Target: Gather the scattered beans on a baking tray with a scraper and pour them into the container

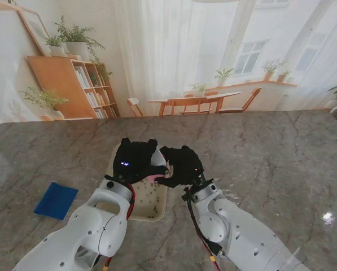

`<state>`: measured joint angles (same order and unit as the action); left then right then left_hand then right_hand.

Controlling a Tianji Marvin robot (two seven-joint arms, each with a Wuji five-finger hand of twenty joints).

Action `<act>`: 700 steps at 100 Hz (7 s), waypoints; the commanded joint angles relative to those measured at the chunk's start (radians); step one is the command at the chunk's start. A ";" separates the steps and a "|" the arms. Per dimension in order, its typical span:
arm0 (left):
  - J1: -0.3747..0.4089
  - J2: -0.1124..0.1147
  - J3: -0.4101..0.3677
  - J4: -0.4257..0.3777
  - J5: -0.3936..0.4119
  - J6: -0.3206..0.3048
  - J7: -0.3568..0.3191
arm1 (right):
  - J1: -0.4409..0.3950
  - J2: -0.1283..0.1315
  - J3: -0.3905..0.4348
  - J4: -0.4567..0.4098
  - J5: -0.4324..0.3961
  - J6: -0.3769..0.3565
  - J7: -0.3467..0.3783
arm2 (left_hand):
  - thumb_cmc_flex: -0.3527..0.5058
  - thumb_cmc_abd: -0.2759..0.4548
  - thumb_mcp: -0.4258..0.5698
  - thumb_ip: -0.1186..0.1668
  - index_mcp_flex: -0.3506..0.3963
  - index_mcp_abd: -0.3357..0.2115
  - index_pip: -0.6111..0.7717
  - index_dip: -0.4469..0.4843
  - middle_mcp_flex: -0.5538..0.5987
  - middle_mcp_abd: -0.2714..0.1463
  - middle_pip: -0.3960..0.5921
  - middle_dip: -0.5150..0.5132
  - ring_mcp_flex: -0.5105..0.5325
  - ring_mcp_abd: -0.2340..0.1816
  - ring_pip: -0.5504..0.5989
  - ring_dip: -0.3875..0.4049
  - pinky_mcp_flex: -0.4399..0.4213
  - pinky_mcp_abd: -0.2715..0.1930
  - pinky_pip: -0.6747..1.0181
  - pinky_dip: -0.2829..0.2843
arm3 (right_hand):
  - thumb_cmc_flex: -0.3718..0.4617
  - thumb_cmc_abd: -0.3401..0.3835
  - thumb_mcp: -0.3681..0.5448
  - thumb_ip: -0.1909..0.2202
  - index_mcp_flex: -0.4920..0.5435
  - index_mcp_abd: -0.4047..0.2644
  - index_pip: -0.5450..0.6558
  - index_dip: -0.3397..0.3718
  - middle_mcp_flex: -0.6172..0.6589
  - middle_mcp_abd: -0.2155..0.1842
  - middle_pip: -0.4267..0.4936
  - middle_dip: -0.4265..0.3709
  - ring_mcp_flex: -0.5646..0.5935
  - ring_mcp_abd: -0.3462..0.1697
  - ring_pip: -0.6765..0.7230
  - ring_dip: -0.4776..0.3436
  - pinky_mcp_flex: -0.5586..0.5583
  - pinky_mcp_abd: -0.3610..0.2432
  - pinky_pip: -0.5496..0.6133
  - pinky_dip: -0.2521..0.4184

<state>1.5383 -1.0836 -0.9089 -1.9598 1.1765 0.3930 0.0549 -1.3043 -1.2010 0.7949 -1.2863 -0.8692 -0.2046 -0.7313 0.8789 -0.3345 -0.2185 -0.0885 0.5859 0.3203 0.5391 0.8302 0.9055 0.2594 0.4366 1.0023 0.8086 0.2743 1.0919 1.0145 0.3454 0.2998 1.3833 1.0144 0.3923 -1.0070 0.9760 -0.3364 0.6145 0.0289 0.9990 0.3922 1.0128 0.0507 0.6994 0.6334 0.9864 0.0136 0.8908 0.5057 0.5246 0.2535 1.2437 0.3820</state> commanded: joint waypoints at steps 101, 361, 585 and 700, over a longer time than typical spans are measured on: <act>-0.010 -0.019 0.002 0.060 0.055 -0.027 0.178 | 0.006 0.007 0.003 -0.013 -0.005 -0.008 0.056 | 0.345 0.069 0.276 0.079 0.051 -0.116 0.225 0.032 0.068 -0.318 0.350 -0.013 -0.007 -0.103 -0.169 -0.136 0.054 -0.039 -0.075 -0.138 | 0.182 0.162 0.239 0.080 0.094 -0.331 0.228 0.047 0.119 -0.169 0.211 0.056 0.004 -0.042 0.009 -0.010 -0.002 0.001 0.030 0.002; -0.241 0.047 -0.329 0.770 -0.203 -0.328 -0.113 | -0.174 0.043 0.192 -0.213 -0.045 0.147 0.148 | 0.372 0.199 0.204 0.053 -0.162 -0.208 0.276 -0.007 -0.099 -0.306 0.072 -0.028 -0.168 -0.184 -0.414 -0.218 -0.066 -0.127 -0.273 -0.196 | 0.178 0.163 0.241 0.079 0.093 -0.338 0.229 0.045 0.119 -0.174 0.210 0.055 0.004 -0.047 0.007 -0.011 -0.002 -0.002 0.029 0.001; 0.244 -0.019 -0.354 0.125 -0.119 -0.269 0.238 | 0.048 0.012 0.197 0.177 0.227 -0.053 0.291 | -0.033 0.386 0.183 0.058 -0.278 0.004 -0.454 -0.418 -0.539 -0.030 -0.380 -0.748 -0.580 -0.077 -0.999 -0.777 -0.358 -0.038 -1.057 -0.484 | 0.187 0.338 0.097 0.075 -0.060 -0.364 0.217 0.054 0.012 -0.213 0.130 -0.001 -0.062 -0.073 -0.053 -0.039 -0.072 -0.038 0.001 -0.002; 0.277 -0.039 -0.379 0.165 -0.211 -0.239 0.291 | 0.249 0.002 -0.023 0.499 0.279 -0.148 0.382 | 0.014 0.413 0.181 0.055 -0.260 -0.019 -0.449 -0.391 -0.533 -0.046 -0.381 -0.737 -0.549 -0.089 -0.998 -0.761 -0.353 -0.004 -1.019 -0.466 | -0.105 0.499 0.007 0.238 -0.409 -0.032 -0.312 0.234 -0.513 0.050 -0.011 -0.076 -0.449 0.100 -0.147 -0.054 -0.366 0.028 -0.078 0.010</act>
<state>1.8032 -1.1187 -1.2885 -1.7923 0.9641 0.1470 0.3381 -1.0399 -1.2107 0.7670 -0.7864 -0.5928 -0.3481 -0.3885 0.8685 0.0250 -0.0395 -0.0846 0.3155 0.3152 0.0865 0.4244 0.3712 0.2339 0.0660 0.2560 0.2541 0.2063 0.1032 0.2455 -0.0057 0.2848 0.3518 0.5523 0.3129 -0.5966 0.9321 -0.1800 0.1866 0.0086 0.7504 0.6067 0.5431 0.0782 0.7313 0.5761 0.5838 0.0951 0.7689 0.4656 0.1963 0.2655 1.1875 0.4055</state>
